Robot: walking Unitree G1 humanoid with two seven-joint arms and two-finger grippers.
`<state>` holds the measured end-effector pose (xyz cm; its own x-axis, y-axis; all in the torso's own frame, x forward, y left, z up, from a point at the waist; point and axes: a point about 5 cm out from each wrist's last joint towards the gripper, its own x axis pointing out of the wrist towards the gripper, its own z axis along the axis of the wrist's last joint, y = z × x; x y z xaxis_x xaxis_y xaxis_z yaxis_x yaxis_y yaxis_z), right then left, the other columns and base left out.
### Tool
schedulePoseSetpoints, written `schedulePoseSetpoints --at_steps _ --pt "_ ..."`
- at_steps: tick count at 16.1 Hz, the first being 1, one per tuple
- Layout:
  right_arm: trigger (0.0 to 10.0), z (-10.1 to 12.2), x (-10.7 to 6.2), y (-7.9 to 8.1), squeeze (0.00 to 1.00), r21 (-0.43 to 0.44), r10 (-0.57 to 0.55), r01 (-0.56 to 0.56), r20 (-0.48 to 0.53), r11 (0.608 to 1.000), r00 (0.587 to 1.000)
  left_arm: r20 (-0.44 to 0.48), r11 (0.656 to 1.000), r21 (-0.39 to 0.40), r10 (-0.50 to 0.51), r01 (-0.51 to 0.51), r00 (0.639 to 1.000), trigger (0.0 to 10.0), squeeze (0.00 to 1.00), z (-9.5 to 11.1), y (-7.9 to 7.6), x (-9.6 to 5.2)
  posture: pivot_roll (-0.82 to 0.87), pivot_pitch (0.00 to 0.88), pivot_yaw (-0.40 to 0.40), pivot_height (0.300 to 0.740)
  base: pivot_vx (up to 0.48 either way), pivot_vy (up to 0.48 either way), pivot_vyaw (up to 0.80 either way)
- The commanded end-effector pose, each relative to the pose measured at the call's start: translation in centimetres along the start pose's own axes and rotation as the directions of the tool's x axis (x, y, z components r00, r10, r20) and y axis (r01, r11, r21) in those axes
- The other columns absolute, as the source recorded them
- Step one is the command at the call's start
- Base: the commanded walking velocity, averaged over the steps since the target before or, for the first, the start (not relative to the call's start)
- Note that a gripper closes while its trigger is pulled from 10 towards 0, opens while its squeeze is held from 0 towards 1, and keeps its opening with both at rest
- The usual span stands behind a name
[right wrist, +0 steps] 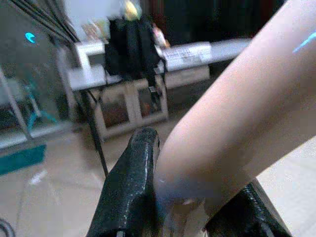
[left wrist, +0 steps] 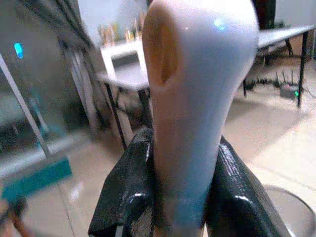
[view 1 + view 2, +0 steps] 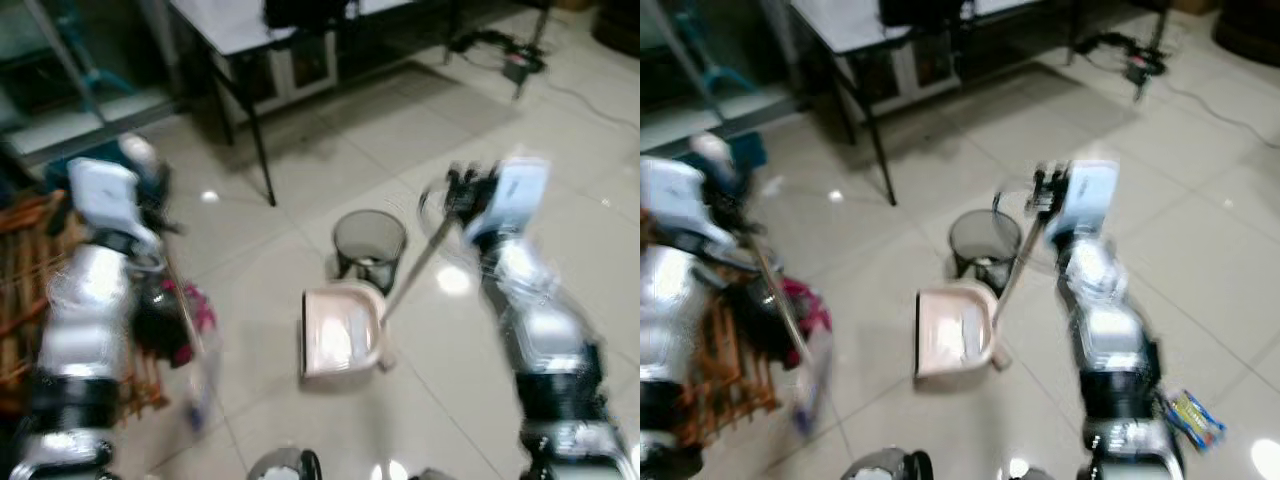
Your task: Sweep floor
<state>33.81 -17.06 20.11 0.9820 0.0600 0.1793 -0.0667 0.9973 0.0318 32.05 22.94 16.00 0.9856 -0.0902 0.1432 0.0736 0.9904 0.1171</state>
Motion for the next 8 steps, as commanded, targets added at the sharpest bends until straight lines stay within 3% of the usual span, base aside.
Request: schedulePoseSetpoints --at_steps 1,2,3,7,8 --pt "10.0 2.6 0.2 0.0 0.0 0.009 -0.001 0.001 0.069 1.0 0.998 0.016 1.0 0.02 -0.003 0.002 1.0 10.0 0.0 0.6 -0.6 0.2 -0.02 0.0 0.123 0.74 0.0 0.0 0.0" --pt "10.0 3.5 0.4 -0.1 0.0 0.011 -0.004 0.003 0.089 1.0 0.996 0.014 1.0 0.011 0.004 -0.005 1.0 10.0 0.0 0.4 -0.9 0.2 -0.02 0.0 0.123 0.74 0.0 0.0 0.0" --pt "10.0 5.8 0.9 -0.3 0.0 -0.001 -0.019 0.02 0.148 1.0 0.989 0.004 1.0 -0.007 0.018 -0.018 1.0 10.0 0.0 -0.1 -1.6 0.4 -0.02 0.0 0.114 0.74 0.0 0.0 0.0" --pt "10.0 7.0 1.5 -1.3 0.0 -0.011 -0.084 0.088 0.177 0.996 0.981 0.013 0.999 0.046 -0.029 0.028 0.999 10.0 0.0 -0.1 -3.4 -0.5 -0.01 0.0 0.096 0.74 0.0 0.0 0.0" --pt "10.0 7.3 1.6 -1.4 0.0 -0.017 -0.102 0.107 0.187 0.994 0.977 0.028 0.999 0.043 -0.03 0.029 0.999 10.0 0.0 0.0 -4.0 -0.7 -0.01 0.0 0.094 0.74 0.356 0.0 0.0"
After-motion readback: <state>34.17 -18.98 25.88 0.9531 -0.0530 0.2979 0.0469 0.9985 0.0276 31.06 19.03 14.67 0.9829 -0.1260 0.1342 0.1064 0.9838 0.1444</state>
